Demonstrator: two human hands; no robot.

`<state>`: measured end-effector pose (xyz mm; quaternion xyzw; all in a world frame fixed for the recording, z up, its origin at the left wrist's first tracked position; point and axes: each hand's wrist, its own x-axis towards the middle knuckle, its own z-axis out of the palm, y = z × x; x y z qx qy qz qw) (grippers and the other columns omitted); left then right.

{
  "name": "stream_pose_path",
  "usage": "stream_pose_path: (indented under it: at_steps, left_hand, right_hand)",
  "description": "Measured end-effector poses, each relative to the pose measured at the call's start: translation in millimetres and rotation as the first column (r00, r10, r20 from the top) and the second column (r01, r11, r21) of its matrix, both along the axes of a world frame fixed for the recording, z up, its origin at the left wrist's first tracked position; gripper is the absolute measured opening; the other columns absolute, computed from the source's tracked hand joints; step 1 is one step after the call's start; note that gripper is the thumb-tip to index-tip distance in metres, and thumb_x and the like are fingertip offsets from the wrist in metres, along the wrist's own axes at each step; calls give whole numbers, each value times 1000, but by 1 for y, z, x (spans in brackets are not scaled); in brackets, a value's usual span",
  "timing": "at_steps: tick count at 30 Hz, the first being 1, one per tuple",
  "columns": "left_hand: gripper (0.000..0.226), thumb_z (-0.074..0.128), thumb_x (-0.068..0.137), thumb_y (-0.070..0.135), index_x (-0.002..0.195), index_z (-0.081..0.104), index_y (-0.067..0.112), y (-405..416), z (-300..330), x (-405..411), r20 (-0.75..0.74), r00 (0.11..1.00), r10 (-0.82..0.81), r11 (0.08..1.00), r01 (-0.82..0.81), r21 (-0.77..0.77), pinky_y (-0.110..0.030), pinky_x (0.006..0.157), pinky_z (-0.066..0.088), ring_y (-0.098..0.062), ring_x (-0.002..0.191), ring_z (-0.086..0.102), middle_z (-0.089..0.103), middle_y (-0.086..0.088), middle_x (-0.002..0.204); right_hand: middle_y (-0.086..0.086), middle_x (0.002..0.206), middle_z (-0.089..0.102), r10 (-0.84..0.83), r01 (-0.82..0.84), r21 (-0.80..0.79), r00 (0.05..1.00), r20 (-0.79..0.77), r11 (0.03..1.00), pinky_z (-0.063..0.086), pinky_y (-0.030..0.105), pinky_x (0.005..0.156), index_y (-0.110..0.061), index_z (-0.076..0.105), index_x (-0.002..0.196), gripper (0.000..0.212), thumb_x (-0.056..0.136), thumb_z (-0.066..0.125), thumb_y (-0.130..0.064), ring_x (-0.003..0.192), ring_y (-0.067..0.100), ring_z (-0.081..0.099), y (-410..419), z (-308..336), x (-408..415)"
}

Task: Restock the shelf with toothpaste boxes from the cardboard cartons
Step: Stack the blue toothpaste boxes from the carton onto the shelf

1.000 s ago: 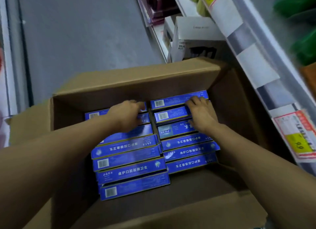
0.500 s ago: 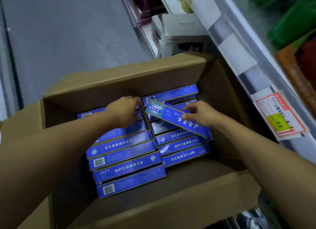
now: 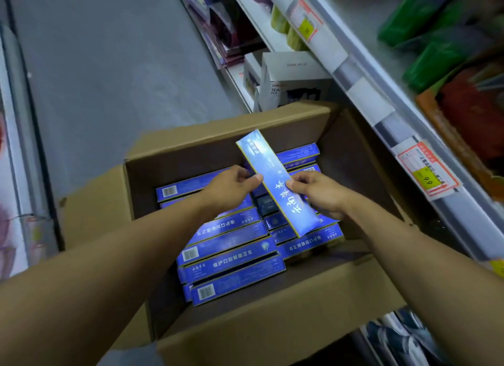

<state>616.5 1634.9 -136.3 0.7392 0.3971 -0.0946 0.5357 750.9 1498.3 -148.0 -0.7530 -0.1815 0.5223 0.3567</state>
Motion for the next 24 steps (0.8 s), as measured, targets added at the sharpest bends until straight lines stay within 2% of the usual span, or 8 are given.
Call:
stream_pose_path:
  at_steps: [4, 9, 11, 13, 16, 18, 21, 24]
  left_hand:
    - [31, 54, 94, 28, 116, 46, 8, 1, 9, -6, 61, 970, 234, 948, -214, -235, -10, 49, 38, -15, 81, 57, 58, -7, 102]
    - [23, 48, 98, 17, 117, 44, 6, 6, 7, -15, 112, 942, 316, 918, -274, -285, -6, 39, 37, -7, 63, 53, 57, -9, 100]
    - [27, 48, 98, 18, 122, 45, 6, 10, 3, -16, 152, 934, 325, 927, -283, -245, -6, 42, 40, -3, 62, 54, 58, -4, 99]
    - [28, 50, 97, 20, 121, 47, 8, 17, -4, -19, 180, 936, 302, 947, -273, -169, -10, 50, 45, -4, 67, 57, 62, -4, 103]
    - [25, 56, 93, 26, 116, 56, 15, 30, -18, -22, 162, 967, 194, 981, -194, -15, -32, 75, 54, -18, 84, 65, 68, -6, 107]
    - [23, 60, 90, 30, 111, 60, 19, 35, -25, -22, 131, 985, 108, 992, -116, 54, -37, 84, 53, -19, 87, 66, 70, -4, 101]
    - [24, 62, 89, 30, 110, 63, 17, 37, -39, -19, 105, 994, 33, 991, -46, 124, -29, 76, 49, -11, 74, 60, 68, 0, 92]
    - [23, 61, 89, 31, 108, 64, 17, 38, -52, -17, 59, 998, -21, 981, 9, 196, -31, 75, 47, -13, 73, 57, 66, -2, 89]
  right_hand:
    - [1, 79, 57, -44, 58, 83, 986, -159, 995, 46, 19, 60, -13, 53, 86, 14, 98, 46, -15, 68, 10, 54, 15, 6, -29]
    - [8, 100, 62, -1, 22, 107, 981, -194, 994, 46, 29, 86, 1, 56, 114, 25, 99, 45, -16, 90, 16, 58, 24, 0, -42]
    - [7, 105, 60, -15, 17, 42, 998, -67, 999, 43, 29, 85, -3, 56, 117, 26, 98, 46, -17, 95, 17, 56, 23, -6, -33]
    - [6, 112, 55, 8, 2, -51, 977, 211, 999, 40, 27, 81, -6, 53, 123, 28, 96, 50, -15, 101, 18, 52, 20, -15, -15]
    - [8, 134, 47, 182, -90, -195, 834, 522, 977, 35, 26, 96, -6, 44, 134, 46, 91, 57, -11, 120, 23, 47, 18, -35, 19]
    - [13, 144, 38, 284, -148, -265, 741, 608, 953, 28, 28, 106, -5, 35, 141, 58, 88, 60, -10, 132, 26, 37, 21, -51, 38]
    - [13, 147, 34, 370, -235, -287, 634, 679, 929, 26, 32, 110, -7, 32, 143, 68, 82, 61, -6, 136, 28, 30, 31, -76, 57]
    - [12, 145, 39, 432, -311, -307, 526, 733, 900, 26, 34, 111, -9, 36, 142, 69, 77, 61, -4, 135, 27, 32, 39, -98, 65]
